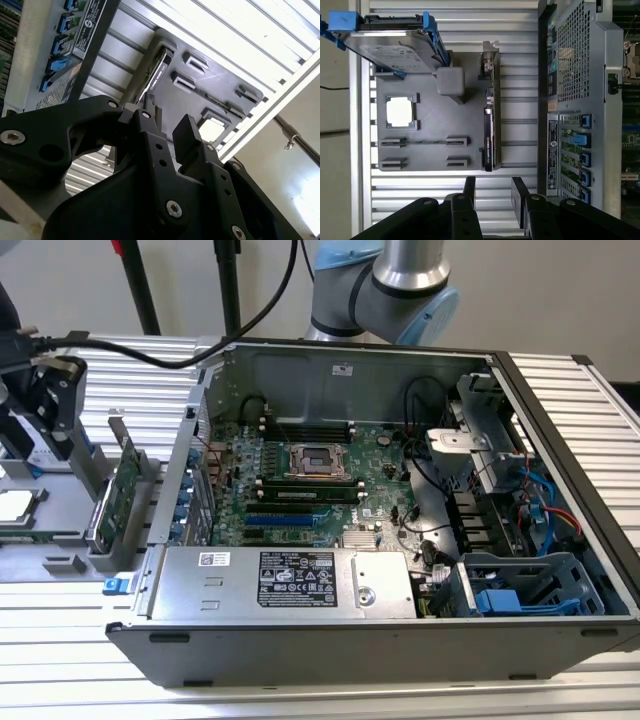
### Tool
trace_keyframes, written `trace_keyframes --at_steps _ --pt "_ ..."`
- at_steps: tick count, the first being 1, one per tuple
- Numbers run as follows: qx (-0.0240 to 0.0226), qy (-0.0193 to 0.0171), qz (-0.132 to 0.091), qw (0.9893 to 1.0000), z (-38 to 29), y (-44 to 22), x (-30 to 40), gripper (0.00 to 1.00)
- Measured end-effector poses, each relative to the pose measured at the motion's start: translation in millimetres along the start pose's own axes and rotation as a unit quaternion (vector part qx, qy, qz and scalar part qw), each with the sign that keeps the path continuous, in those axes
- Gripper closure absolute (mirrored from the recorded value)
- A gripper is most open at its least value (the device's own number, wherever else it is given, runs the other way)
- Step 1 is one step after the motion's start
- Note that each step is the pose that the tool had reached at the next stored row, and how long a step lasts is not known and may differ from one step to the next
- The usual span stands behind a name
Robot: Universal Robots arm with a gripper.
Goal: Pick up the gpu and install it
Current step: 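Pick up the gpu and move the gpu toward the slot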
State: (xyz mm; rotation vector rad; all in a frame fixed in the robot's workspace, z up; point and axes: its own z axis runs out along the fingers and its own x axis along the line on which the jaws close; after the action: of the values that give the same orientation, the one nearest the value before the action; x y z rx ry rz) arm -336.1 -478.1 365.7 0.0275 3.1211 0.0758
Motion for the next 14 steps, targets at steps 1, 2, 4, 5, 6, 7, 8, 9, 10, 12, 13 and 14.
trace_keyframes --at_steps 1,2,4,5,6,7,8,9,10,12,13,14 --pt "0.0 0.0 0.0 1.0 0.4 0.0 0.0 0.0" --pt "0.0 0.0 0.0 1.0 0.7 -0.1 0.0 0.0" --pt "0.0 0.0001 0.0 1.0 1.3 -0.1 0.0 0.0" --pt "0.0 0.0001 0.0 1.0 1.4 -0.1 0.0 0.0" --pt "0.0 0.0001 -0.001 1.0 1.5 -0.1 0.0 0.0" --pt "0.0 0.0001 -0.001 1.0 1.5 -0.1 0.0 0.0" --pt "0.0 0.0 -0.001 1.0 1.6 -0.1 0.0 0.0" --pt "0.0 0.0001 -0.001 1.0 1.7 -0.1 0.0 0.0" --pt "0.0 0.0 -0.001 1.0 1.8 -0.1 0.0 0.0" --pt "-0.0001 0.0 -0.001 1.0 2.2 -0.1 0.0 0.0" --pt "0.0 0.0 -0.001 1.0 2.4 -0.1 0.0 0.0" --pt "0.0 0.0 -0.001 1.0 2.7 -0.1 0.0 0.0"
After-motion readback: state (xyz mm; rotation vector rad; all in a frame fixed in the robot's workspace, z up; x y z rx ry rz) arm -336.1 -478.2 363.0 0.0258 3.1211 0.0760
